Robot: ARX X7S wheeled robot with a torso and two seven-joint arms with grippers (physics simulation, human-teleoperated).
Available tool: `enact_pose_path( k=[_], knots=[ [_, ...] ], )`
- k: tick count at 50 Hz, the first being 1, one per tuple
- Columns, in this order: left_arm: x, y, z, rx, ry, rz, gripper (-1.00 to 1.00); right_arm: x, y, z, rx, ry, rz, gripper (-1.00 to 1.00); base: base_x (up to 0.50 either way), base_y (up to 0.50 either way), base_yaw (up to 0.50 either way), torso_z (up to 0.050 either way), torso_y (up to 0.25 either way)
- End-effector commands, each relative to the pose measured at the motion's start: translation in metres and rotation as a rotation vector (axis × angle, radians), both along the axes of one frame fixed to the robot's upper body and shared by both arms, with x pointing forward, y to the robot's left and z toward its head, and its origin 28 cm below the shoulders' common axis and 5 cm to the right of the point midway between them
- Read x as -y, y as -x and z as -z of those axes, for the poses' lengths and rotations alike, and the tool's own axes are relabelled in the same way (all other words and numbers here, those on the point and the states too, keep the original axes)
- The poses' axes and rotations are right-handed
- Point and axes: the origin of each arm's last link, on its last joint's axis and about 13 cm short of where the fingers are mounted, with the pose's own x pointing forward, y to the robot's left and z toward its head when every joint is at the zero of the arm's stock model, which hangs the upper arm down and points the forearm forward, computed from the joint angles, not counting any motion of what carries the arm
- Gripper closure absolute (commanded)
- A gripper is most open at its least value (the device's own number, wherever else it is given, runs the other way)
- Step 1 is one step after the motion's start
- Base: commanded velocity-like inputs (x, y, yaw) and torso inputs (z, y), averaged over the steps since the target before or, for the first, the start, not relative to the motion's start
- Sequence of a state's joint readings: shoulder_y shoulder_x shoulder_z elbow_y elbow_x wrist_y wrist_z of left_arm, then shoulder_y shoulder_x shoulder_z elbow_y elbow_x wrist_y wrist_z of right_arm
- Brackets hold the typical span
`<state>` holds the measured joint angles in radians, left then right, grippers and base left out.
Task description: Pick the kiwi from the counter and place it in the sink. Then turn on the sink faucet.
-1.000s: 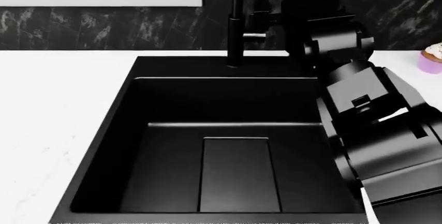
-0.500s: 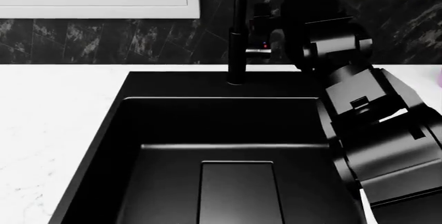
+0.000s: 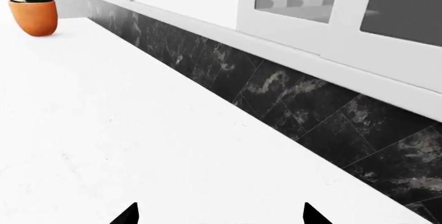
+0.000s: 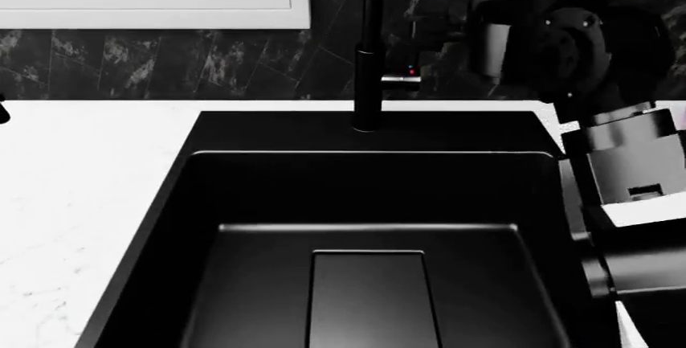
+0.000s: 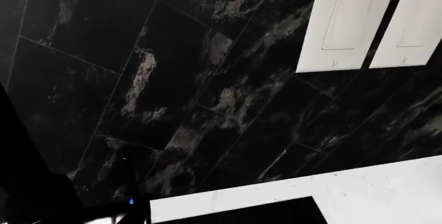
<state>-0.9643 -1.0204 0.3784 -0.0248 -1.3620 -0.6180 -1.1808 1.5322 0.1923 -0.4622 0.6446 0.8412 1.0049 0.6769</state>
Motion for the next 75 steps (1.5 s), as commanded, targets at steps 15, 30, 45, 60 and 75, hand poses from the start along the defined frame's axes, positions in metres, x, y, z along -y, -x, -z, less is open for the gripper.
enact_pose_path(
  k=[15, 30, 45, 60, 75],
  knots=[
    [-0.003, -0.001, 0.005, -0.011, 0.002, -0.008, -1.0, 0.02, 0.071, -0.019, -0.1, 0.028, 0.077, -1.0, 0.0, 0.0, 0.0, 0.0, 0.0],
    [0.0, -0.003, 0.006, -0.019, -0.001, -0.005, -1.0, 0.037, 0.119, -0.006, -0.198, 0.089, 0.135, -1.0, 0.0, 0.0, 0.0, 0.0, 0.0],
    [0.0, -0.004, 0.008, -0.028, -0.005, -0.004, -1.0, 0.05, 0.141, 0.008, -0.289, 0.14, 0.209, -1.0, 0.0, 0.0, 0.0, 0.0, 0.0],
    [0.002, -0.01, 0.017, -0.039, 0.005, 0.003, -1.0, 0.066, 0.158, 0.012, -0.304, 0.117, 0.275, -1.0, 0.0, 0.0, 0.0, 0.0, 0.0],
    [-0.001, -0.009, 0.018, -0.044, 0.005, -0.004, -1.0, 0.084, 0.161, 0.005, -0.302, 0.072, 0.354, -1.0, 0.0, 0.0, 0.0, 0.0, 0.0]
  ],
)
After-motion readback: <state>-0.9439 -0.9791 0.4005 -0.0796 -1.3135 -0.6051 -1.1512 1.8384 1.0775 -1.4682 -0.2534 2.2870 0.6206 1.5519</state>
